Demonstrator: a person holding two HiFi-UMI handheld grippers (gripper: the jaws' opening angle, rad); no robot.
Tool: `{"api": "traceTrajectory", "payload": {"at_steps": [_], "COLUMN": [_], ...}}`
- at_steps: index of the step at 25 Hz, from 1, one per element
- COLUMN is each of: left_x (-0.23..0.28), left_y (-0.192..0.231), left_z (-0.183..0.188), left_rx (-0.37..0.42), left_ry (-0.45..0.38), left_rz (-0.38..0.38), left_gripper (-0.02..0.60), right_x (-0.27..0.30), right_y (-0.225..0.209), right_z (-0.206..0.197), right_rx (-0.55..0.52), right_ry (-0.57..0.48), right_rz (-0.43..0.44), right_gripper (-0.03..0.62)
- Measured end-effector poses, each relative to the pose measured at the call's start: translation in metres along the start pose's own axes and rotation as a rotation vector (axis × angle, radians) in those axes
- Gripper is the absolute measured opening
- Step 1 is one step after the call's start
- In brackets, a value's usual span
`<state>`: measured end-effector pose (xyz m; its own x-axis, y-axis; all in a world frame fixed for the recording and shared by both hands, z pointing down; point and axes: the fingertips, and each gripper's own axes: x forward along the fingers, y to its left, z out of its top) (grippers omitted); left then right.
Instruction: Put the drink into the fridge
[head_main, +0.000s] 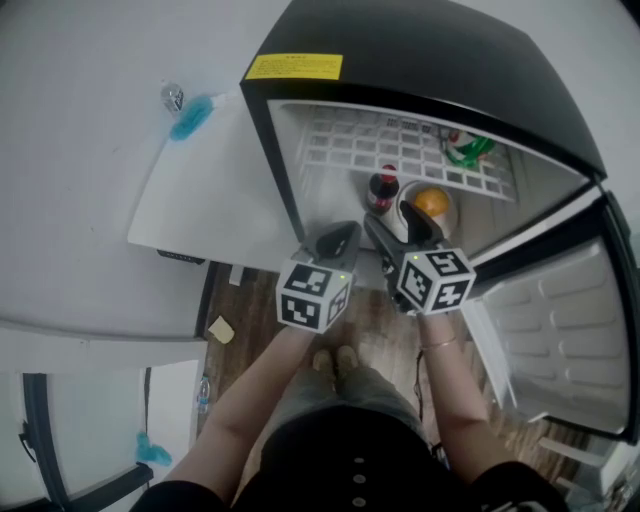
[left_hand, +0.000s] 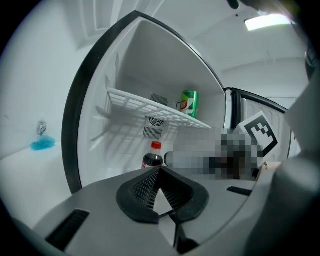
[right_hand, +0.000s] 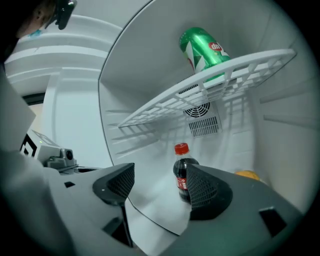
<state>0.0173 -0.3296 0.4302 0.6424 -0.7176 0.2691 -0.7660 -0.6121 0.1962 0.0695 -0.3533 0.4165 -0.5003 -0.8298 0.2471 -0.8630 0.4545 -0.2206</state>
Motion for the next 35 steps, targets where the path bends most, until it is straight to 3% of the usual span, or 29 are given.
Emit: {"api": "traceTrajectory", "payload": {"at_steps": [17, 22, 29, 35], "left_x": [-0.021, -0.021, -0.028, -0.032], "left_y": [-0.019, -0.022, -0.025, -0.03], "left_z": [0.015, 0.015, 0.022, 0.028], "left_rx": [0.071, 0.121, 0.156, 0.082], "left_ry": [-0.032, -0.028, -0.042, -0.07], "left_rz": [-0.019, -0.026, -0.025, -0.046], "left_gripper": [0.006, 0.006, 0.006, 0.006], "right_x": [-0.034, -0.041, -0.049, -0.056], "right_y": [0.028, 0.028, 0.039, 0.044], "right_z": [0.016, 0.021, 0.025, 0.028], "right_rx": [-0.09, -0.166, -0.176, -0.142], "right_ry": [-0.045, -0.084, -0.104, -0.109], "right_rz": [0.026, -0.009, 0.004, -0.005], "right_gripper": [0.227, 0.123, 0.061, 0.02]}}
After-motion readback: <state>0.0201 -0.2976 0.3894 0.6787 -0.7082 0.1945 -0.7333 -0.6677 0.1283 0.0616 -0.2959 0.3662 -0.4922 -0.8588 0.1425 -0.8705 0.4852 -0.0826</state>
